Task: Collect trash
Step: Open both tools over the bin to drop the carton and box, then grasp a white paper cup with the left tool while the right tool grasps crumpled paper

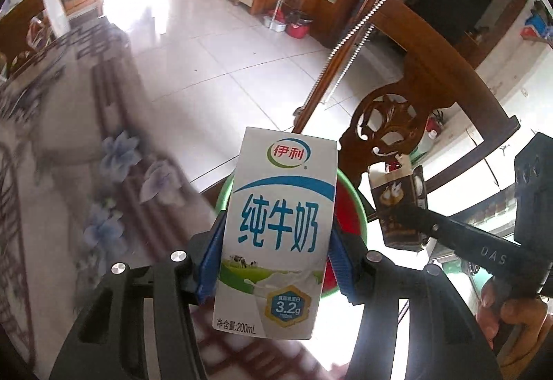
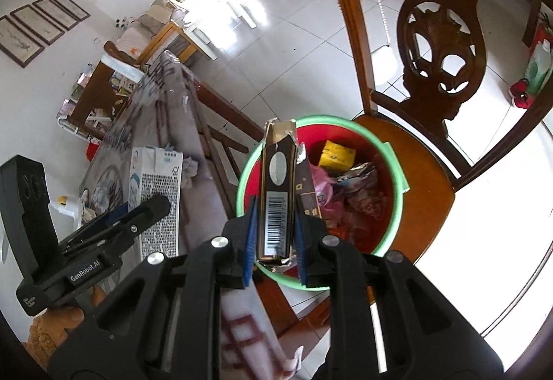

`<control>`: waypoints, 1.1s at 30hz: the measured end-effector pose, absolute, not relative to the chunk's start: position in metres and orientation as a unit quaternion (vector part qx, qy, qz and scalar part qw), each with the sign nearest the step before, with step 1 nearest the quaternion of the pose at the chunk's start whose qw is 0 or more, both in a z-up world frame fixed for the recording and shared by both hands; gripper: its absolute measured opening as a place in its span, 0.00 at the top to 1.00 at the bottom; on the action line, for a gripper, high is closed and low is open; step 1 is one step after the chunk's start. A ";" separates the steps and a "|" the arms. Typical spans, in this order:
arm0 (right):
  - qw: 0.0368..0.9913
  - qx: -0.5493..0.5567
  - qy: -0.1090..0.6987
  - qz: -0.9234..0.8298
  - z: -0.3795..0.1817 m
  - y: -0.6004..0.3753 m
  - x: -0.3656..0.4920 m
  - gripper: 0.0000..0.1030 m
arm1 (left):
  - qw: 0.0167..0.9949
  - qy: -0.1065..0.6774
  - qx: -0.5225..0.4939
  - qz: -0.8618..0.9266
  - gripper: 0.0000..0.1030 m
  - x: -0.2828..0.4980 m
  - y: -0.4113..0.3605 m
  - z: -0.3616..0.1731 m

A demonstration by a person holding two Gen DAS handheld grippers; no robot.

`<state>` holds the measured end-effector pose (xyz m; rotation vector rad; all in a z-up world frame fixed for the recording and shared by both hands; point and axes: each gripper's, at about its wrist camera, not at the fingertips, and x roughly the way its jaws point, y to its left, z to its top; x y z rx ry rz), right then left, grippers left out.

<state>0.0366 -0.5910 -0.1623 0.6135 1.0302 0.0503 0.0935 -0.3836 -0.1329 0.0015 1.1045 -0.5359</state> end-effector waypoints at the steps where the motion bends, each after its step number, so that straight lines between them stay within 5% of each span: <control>1: 0.824 0.292 0.484 0.025 -0.163 -0.593 0.038 0.79 | 0.817 0.518 0.003 -0.255 0.49 0.095 -0.388 -0.132; 4: 0.825 0.297 0.480 0.019 -0.163 -0.598 0.039 0.57 | 0.817 0.514 0.006 -0.261 0.37 0.100 -0.395 -0.130; 15: 0.826 0.299 0.477 0.014 -0.160 -0.582 0.048 0.57 | 0.832 0.495 -0.009 -0.248 0.26 0.108 -0.362 -0.117; 26: 0.821 0.276 0.496 0.060 -0.159 -0.466 0.078 0.57 | 0.865 0.498 -0.059 0.006 0.25 0.131 -0.089 -0.130; 33: 0.816 0.237 0.514 0.118 -0.155 -0.342 0.106 0.53 | 0.845 0.526 0.005 0.100 0.12 0.147 0.066 -0.144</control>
